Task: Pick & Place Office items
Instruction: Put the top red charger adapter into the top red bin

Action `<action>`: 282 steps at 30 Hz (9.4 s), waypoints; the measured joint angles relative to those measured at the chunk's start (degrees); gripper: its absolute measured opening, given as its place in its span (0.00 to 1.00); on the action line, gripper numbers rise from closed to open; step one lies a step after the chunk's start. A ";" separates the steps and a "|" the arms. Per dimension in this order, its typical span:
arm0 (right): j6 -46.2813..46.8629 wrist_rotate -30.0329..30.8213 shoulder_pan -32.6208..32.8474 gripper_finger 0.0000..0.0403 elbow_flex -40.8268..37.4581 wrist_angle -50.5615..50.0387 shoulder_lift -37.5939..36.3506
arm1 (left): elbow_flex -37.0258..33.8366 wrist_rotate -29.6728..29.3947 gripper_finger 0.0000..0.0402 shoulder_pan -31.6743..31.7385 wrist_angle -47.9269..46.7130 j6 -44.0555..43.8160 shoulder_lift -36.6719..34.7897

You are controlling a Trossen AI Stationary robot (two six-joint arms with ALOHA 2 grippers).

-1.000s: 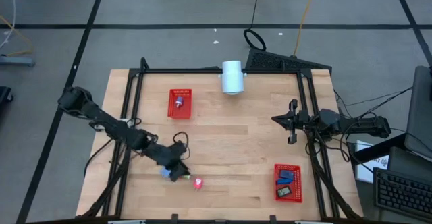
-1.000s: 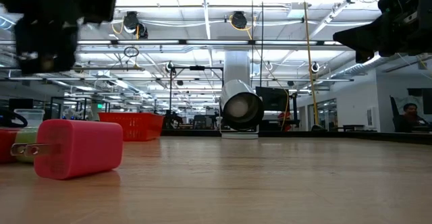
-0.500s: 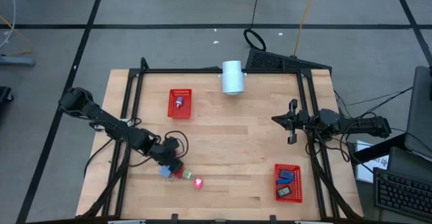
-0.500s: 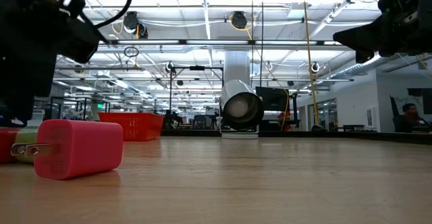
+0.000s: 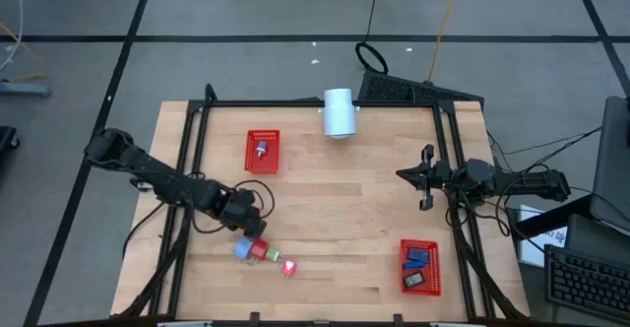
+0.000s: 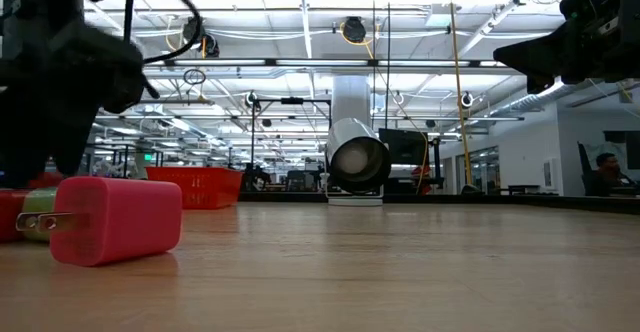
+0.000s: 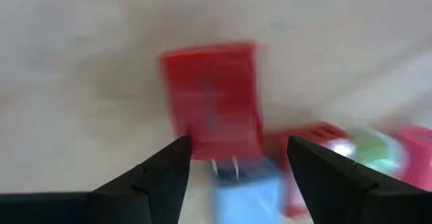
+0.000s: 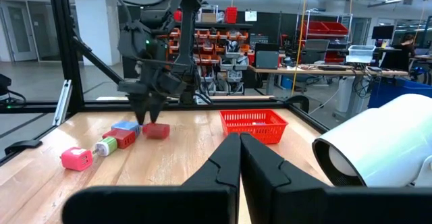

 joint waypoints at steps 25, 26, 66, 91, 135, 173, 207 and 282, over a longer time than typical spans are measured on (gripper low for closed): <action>-0.02 0.00 0.00 0.00 -0.01 0.00 -0.02 | -0.29 -6.96 0.63 4.16 -9.94 23.36 0.17; -0.02 0.01 0.01 0.00 -0.01 0.00 -0.02 | -0.29 -6.96 0.63 3.95 -9.92 24.65 0.26; -0.02 0.00 0.00 0.00 -0.01 0.00 -0.01 | -4.75 -9.89 0.63 0.62 -3.40 26.72 4.24; -0.01 0.00 0.01 0.00 0.00 0.00 -0.02 | -4.83 -4.21 0.55 0.68 -3.84 27.43 4.31; 0.01 0.00 -0.01 0.00 0.00 0.00 0.01 | 8.08 -16.88 0.31 5.46 -12.91 24.81 4.46; -0.02 0.00 -0.01 0.00 -0.02 0.00 0.01 | 23.41 -14.06 0.32 43.89 -7.34 42.43 13.85; -0.01 0.00 0.02 0.00 0.00 0.00 0.01 | 23.45 -13.77 0.31 46.42 -5.18 37.49 20.45; 0.00 0.00 0.02 0.00 0.00 0.00 0.01 | 18.70 -9.87 0.58 46.27 3.64 45.04 20.79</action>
